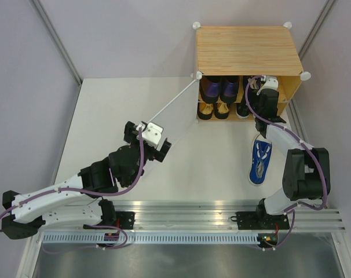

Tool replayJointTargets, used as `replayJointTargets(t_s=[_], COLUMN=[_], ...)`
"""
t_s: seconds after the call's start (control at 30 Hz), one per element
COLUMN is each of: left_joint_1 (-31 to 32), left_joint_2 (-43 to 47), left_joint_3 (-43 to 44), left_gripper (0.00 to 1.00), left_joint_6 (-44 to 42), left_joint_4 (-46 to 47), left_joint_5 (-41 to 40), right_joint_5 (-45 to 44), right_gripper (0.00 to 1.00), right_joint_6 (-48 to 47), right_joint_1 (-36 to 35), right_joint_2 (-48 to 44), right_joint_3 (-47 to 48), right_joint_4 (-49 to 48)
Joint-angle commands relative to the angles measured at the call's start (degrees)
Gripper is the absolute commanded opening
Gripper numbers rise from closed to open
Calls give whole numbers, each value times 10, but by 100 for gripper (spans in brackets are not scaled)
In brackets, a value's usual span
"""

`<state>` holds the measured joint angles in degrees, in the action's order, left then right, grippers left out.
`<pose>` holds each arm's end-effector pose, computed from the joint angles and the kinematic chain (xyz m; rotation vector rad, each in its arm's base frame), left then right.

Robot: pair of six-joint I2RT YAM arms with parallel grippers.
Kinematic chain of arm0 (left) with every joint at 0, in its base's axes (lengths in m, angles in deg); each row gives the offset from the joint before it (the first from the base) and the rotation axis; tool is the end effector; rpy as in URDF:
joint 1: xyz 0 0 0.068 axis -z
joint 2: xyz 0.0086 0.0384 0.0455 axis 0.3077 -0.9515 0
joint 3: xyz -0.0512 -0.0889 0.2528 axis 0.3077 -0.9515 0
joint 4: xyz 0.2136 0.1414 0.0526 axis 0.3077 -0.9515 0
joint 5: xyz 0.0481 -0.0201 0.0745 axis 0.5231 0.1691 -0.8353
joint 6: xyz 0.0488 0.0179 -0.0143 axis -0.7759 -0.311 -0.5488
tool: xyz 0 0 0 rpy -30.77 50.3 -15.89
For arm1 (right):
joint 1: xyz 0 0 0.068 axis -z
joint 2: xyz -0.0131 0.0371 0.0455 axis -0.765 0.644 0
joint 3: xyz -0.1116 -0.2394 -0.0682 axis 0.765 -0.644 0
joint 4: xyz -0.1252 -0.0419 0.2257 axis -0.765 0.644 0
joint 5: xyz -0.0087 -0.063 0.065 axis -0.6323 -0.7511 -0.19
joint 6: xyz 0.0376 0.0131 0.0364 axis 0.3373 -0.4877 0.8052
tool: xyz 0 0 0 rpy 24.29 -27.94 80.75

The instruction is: Place and organize the shoes in the shoe cabinet

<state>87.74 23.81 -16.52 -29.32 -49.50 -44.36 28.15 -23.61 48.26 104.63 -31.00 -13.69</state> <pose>0.0878 -0.1630 0.3824 0.5299 1.5896 -0.0896 0.3588 0.0062 0.2557 0.2174 1.9223 0.0203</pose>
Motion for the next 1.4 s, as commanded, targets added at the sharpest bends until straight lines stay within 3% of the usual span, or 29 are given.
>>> replayJointTargets(t_s=[0.0,0.37,0.53,0.83,1.13,1.37], left_joint_1=[-1,-1,-1,-1,-1,-1], left_joint_2=[0,-1,-2,-3,-6,-7], left_joint_3=[21,21,21,21,21,21], left_gripper=[100,100,100,100,100,100], left_joint_6=[-9,-9,-10,-8,-9,-8], left_joint_4=[1,1,1,0,0,-1], left_joint_5=[7,8,11,11,12,17], right_joint_5=[-1,-9,-2,7,-82,-104], right_gripper=[91,60,52,48,51,47], right_joint_6=[-8,-17,-21,-12,-44,-53], right_joint_1=[-2,-2,-2,-12,-49,-51], right_joint_2=[17,27,38,46,15,4], right_joint_3=[29,33,43,58,42,29], right_joint_4=[-30,-53,-67,-77,-52,-62])
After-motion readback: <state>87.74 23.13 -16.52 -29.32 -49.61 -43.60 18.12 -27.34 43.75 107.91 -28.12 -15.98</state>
